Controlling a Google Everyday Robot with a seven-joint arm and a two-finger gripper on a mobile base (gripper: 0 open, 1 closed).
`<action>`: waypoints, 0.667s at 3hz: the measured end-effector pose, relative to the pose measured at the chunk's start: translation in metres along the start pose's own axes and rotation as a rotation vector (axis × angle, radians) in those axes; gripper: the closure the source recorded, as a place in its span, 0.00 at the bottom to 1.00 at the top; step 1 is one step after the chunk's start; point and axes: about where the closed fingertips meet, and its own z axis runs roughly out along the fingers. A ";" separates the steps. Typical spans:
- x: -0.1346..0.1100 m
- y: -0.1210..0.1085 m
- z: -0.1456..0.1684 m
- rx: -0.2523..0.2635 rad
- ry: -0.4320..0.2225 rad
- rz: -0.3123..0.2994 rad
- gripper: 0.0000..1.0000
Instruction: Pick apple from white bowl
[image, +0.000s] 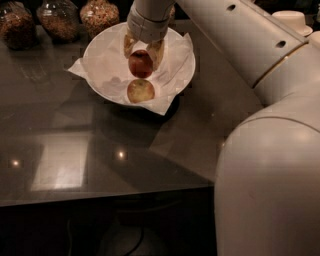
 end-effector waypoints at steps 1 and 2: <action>0.008 -0.010 -0.034 0.103 -0.007 0.059 1.00; 0.006 -0.017 -0.078 0.201 -0.037 0.115 1.00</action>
Offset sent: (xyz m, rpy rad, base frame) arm -0.0349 -0.0235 0.1404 0.3752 -0.0072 -0.0760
